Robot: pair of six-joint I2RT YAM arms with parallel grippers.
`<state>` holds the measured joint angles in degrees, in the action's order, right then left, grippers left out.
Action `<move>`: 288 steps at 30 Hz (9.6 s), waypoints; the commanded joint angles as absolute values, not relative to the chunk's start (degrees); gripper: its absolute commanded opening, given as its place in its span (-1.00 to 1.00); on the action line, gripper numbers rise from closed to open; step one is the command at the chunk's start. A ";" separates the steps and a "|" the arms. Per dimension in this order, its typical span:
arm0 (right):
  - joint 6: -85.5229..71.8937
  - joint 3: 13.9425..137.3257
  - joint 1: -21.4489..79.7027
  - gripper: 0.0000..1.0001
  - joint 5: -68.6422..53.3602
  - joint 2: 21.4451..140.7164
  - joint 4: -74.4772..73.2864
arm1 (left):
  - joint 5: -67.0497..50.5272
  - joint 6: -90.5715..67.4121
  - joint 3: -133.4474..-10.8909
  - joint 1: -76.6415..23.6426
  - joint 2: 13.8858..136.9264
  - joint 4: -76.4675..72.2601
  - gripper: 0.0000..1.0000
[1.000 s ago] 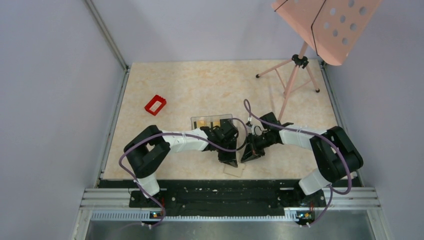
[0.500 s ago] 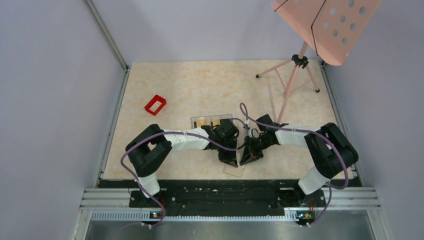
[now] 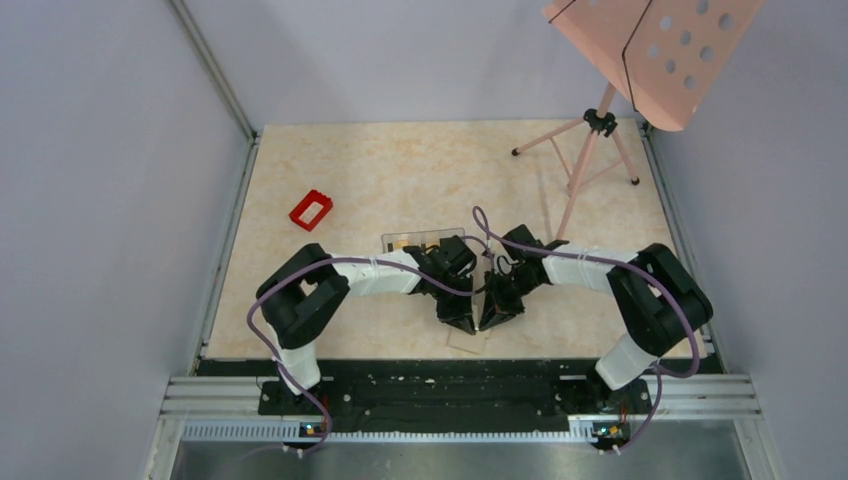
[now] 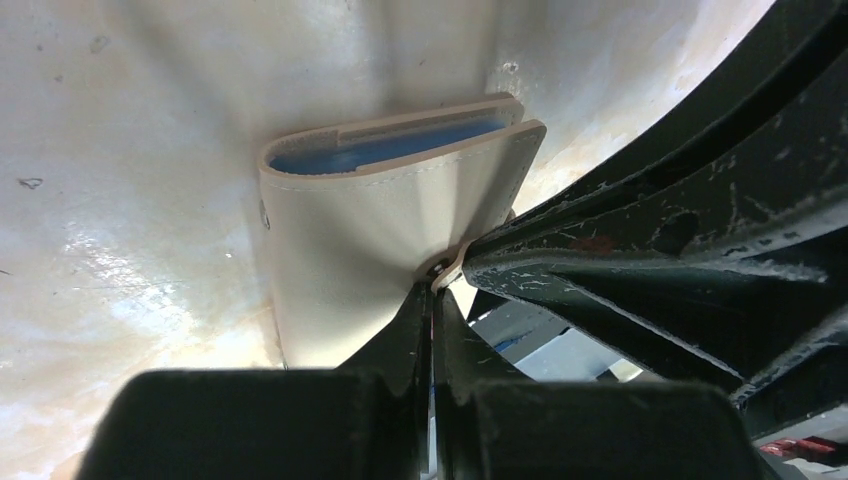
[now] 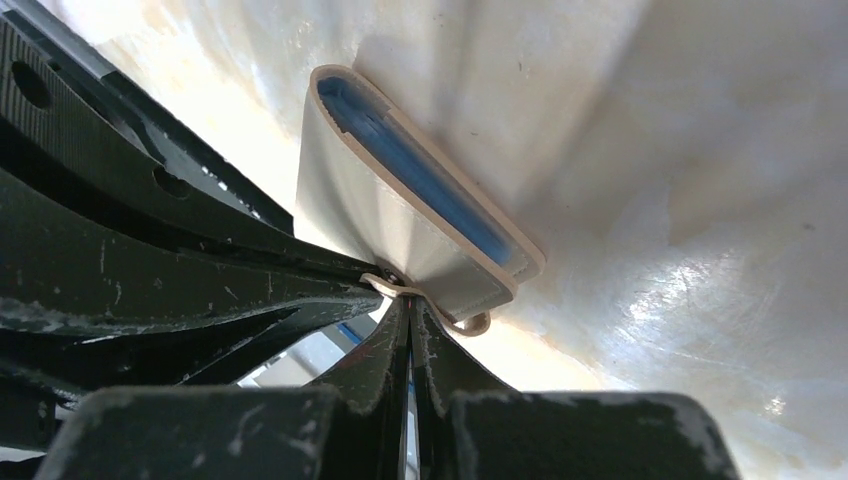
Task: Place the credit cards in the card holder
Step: Close the card holder at the center of the board, then reset both arms
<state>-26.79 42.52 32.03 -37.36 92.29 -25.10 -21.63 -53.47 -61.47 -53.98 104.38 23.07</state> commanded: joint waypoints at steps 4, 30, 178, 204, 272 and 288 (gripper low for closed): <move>-27.05 41.92 34.15 -1.00 -21.02 96.16 -25.97 | -17.41 -56.49 -59.44 -52.28 110.64 21.51 -1.00; -27.19 42.10 34.04 -1.00 -31.34 84.29 -20.29 | -18.23 -53.20 -57.39 -53.26 98.83 12.63 -1.00; -29.53 47.46 36.83 -1.00 -29.08 84.99 -16.36 | -11.68 -55.85 -53.76 -52.21 92.50 17.17 -1.00; -32.11 43.23 37.10 -1.00 -35.66 90.10 -8.91 | -10.11 -57.30 -48.61 -52.29 92.11 15.88 -1.00; -29.09 55.51 39.70 -0.21 -18.94 80.32 -21.74 | -6.19 -52.66 -47.78 -48.23 78.94 5.28 0.10; -28.66 47.63 14.32 0.97 -33.45 65.57 -19.05 | -18.70 -69.16 -22.92 -32.65 62.41 -32.86 0.83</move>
<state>-29.65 48.82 17.54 -28.91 67.16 -20.62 -16.43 -63.75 -27.59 -35.99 66.70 -19.42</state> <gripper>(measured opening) 0.982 0.900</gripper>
